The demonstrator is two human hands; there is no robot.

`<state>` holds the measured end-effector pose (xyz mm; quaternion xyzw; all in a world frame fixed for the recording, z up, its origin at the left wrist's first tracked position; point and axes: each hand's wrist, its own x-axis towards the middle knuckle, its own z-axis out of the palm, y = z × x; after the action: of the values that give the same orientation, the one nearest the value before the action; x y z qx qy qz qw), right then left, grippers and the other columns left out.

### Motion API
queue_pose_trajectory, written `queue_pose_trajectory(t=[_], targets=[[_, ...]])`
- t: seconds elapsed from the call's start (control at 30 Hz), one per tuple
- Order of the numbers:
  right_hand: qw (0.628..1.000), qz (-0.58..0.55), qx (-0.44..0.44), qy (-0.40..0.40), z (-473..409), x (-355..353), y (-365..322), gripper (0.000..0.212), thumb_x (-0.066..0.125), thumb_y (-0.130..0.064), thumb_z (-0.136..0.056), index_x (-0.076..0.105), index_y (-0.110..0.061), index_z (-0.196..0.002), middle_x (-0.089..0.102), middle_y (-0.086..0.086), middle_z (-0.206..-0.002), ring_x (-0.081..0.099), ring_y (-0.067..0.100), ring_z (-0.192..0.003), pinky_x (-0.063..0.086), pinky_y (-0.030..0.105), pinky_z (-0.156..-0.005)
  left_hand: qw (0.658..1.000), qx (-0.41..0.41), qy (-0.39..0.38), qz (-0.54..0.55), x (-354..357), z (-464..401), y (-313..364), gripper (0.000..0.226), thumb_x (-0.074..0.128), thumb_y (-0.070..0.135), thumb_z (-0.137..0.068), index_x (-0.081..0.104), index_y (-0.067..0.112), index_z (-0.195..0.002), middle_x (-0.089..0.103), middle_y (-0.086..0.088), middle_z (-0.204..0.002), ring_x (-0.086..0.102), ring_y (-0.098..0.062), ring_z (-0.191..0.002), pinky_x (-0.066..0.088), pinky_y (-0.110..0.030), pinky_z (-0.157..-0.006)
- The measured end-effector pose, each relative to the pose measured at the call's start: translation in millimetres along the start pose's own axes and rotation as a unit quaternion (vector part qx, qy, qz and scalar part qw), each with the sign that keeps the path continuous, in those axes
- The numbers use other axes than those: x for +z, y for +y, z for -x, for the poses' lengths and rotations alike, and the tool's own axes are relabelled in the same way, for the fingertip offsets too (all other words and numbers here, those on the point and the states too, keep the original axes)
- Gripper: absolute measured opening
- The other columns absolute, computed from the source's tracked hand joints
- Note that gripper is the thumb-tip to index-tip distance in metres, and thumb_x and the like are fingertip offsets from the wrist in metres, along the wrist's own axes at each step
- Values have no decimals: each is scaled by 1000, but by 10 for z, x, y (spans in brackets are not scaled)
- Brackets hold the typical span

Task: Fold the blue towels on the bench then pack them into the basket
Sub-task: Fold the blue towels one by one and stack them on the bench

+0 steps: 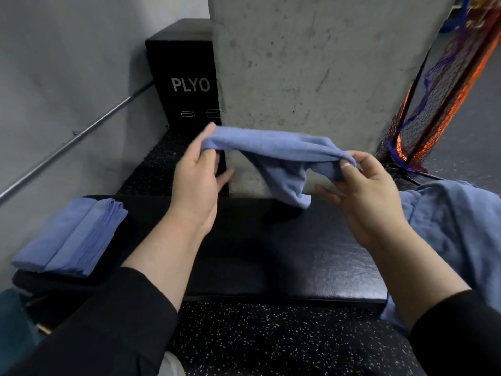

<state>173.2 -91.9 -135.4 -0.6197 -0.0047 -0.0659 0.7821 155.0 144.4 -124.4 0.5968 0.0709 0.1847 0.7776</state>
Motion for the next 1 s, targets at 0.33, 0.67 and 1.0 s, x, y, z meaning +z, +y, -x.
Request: queue_pose_trajectory(t=[0.33,0.67,1.0], targets=[[990,86,72,90,-58,-186,212,13,61,-7,-96,61,-20,-94,60,3,-80,51,23,-78,42,38,-69,966,62,64,-242,-195,33,-136,29,49,17,-100,74,28,-110,74,10,-100,68,-8,-96,57,-44,-94],[995,38,77,53,-19,-142,169,26,52,7,-94,71,-10,-90,73,6,-95,65,15,-93,49,30,-94,967,18,65,-245,-233,46,-149,32,53,22,-100,49,-3,-80,47,-2,-70,40,-8,-66,34,-23,-59],[855,506,-90,-71,30,-304,208,43,64,1,-82,71,-20,-119,69,-2,-106,63,11,-91,37,8,-73,975,-23,63,-213,-340,26,-159,23,56,31,-101,71,16,-92,75,-7,-95,72,-23,-97,57,-53,-94]])
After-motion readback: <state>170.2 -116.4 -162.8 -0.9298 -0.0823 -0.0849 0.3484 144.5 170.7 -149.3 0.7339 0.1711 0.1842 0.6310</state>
